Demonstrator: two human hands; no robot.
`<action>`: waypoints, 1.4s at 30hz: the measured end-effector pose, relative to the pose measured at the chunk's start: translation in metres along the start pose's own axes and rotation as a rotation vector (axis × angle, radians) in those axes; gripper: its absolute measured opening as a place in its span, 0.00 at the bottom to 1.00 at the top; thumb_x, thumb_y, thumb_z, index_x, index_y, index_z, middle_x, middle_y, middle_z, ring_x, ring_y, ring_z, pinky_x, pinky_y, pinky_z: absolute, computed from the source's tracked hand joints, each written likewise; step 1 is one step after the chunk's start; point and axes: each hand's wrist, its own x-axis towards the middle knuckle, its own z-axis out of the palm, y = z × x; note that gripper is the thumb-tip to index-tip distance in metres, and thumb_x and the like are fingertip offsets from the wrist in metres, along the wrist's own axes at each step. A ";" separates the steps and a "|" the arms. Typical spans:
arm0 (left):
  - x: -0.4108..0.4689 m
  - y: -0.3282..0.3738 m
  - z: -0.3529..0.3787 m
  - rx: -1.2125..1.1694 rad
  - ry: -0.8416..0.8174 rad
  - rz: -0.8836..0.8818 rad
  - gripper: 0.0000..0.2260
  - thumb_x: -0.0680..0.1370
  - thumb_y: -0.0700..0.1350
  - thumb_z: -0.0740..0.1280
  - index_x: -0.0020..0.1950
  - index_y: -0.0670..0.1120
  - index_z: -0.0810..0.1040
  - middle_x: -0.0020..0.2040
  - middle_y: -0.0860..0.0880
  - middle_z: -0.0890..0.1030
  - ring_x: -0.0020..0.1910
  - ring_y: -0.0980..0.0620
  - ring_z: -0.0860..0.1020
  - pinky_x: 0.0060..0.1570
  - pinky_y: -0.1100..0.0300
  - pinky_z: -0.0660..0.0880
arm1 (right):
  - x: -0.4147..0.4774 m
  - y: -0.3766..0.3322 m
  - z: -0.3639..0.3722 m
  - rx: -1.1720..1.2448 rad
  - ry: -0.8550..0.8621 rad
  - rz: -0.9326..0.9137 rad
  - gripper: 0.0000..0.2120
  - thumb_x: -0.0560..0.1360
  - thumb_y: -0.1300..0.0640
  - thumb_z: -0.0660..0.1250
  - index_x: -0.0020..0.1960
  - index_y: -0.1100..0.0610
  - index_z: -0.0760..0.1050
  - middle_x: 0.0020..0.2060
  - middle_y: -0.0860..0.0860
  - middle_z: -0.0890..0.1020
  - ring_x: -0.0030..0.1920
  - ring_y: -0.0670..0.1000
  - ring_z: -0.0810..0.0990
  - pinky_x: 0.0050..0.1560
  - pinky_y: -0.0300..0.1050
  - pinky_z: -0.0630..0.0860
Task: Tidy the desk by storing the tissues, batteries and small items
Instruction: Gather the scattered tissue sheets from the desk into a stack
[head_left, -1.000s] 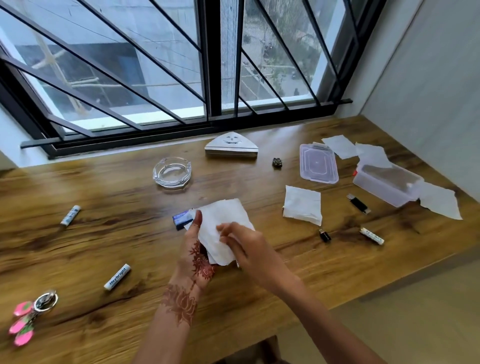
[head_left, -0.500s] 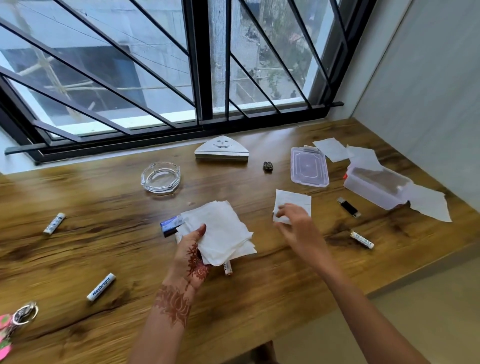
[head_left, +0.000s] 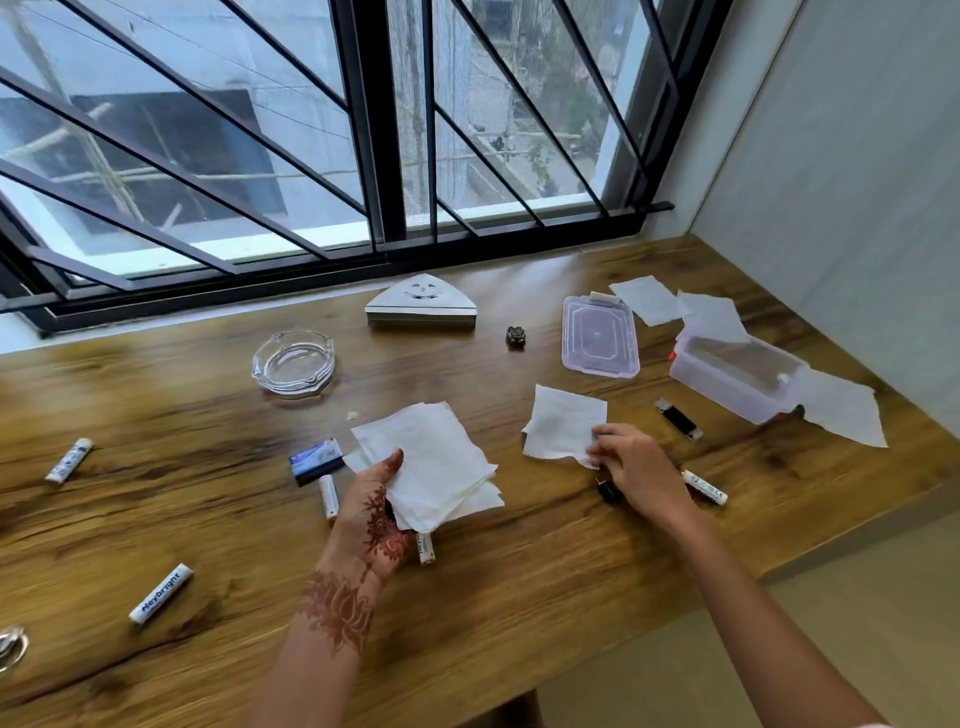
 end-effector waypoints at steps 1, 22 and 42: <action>0.001 -0.001 0.000 0.005 -0.003 0.003 0.08 0.80 0.40 0.58 0.50 0.42 0.76 0.37 0.45 0.85 0.35 0.48 0.84 0.34 0.49 0.80 | 0.000 0.000 0.001 0.014 0.019 0.000 0.08 0.74 0.63 0.65 0.52 0.60 0.80 0.62 0.53 0.77 0.62 0.50 0.74 0.61 0.43 0.69; 0.011 -0.010 0.021 -0.005 -0.115 -0.025 0.20 0.77 0.54 0.59 0.57 0.40 0.77 0.46 0.42 0.84 0.42 0.47 0.83 0.44 0.53 0.80 | -0.024 -0.136 0.019 0.439 -0.038 -0.444 0.06 0.75 0.60 0.64 0.51 0.61 0.77 0.57 0.52 0.79 0.58 0.44 0.76 0.59 0.31 0.69; 0.030 -0.046 0.066 0.159 -0.153 -0.173 0.10 0.80 0.41 0.58 0.57 0.41 0.75 0.46 0.42 0.85 0.43 0.46 0.84 0.36 0.51 0.82 | -0.023 -0.034 -0.048 0.574 0.414 0.031 0.08 0.77 0.56 0.63 0.49 0.57 0.79 0.50 0.46 0.80 0.51 0.43 0.78 0.52 0.33 0.73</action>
